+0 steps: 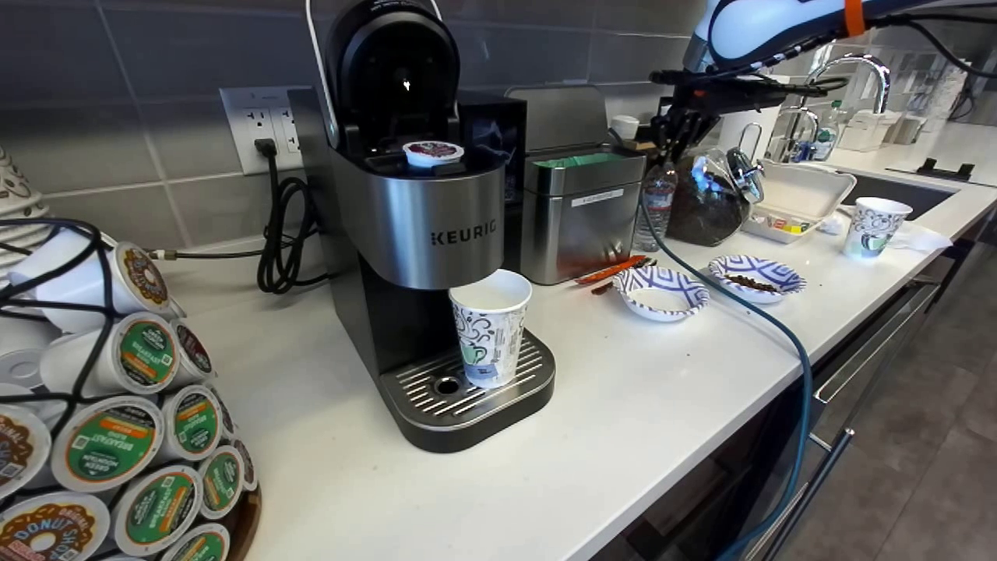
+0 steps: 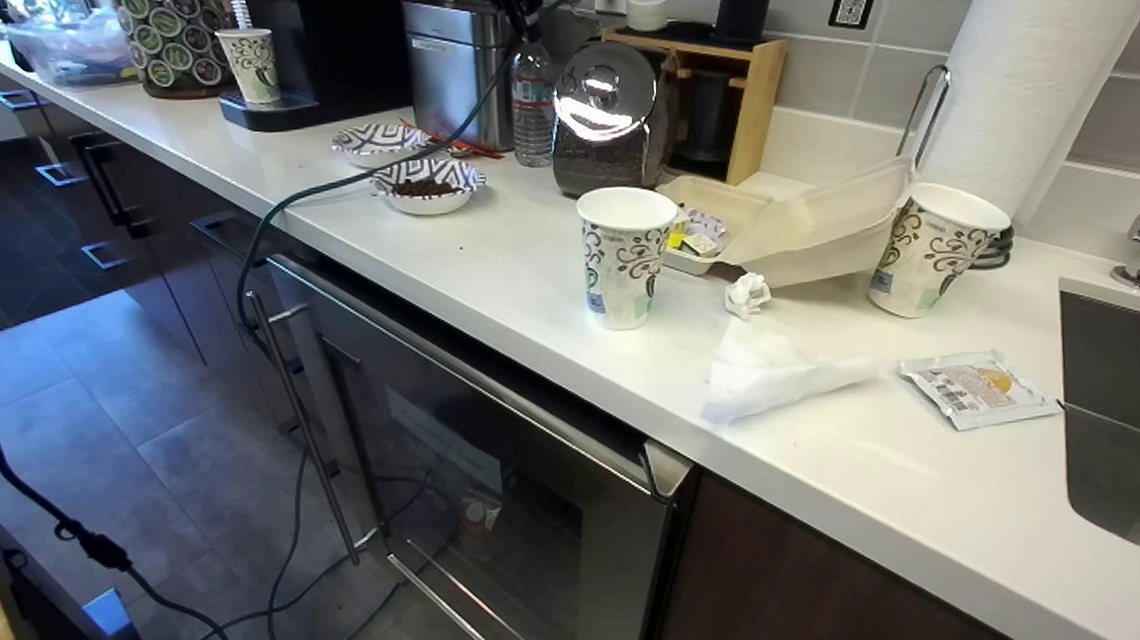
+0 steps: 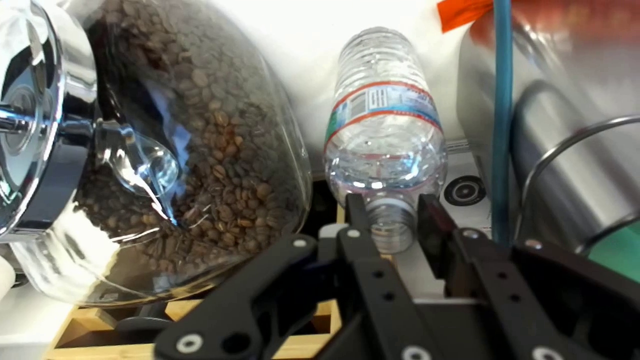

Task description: Move the cup and the bottle to the right

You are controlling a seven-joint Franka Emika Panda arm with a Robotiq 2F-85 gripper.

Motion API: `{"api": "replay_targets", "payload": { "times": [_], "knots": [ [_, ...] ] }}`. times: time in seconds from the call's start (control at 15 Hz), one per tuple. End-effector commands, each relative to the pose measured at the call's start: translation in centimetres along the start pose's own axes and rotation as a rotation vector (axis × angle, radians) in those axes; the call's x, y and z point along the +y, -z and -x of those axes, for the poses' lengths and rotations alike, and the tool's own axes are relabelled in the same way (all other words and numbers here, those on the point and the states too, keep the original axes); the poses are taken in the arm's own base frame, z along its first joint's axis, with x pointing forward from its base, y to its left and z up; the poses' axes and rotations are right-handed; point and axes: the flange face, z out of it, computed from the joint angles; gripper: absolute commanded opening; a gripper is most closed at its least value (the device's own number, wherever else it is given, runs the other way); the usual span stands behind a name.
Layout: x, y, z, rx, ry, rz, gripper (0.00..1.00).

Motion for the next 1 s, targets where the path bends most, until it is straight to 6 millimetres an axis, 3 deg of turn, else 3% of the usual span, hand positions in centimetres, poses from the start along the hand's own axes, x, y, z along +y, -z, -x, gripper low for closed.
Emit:
{"api": "replay_targets", "payload": {
  "times": [0.0,0.4,0.73,0.93],
  "knots": [
    [0.0,2.4,-0.2,0.008,0.019,-0.013,0.08],
    [2.2,8.5,0.6,-0.001,0.082,-0.032,0.08],
    [4.1,14.0,4.3,-0.105,0.125,-0.082,0.08],
    [6.4,16.2,6.6,-0.108,0.069,-0.071,0.08]
  ]
}}
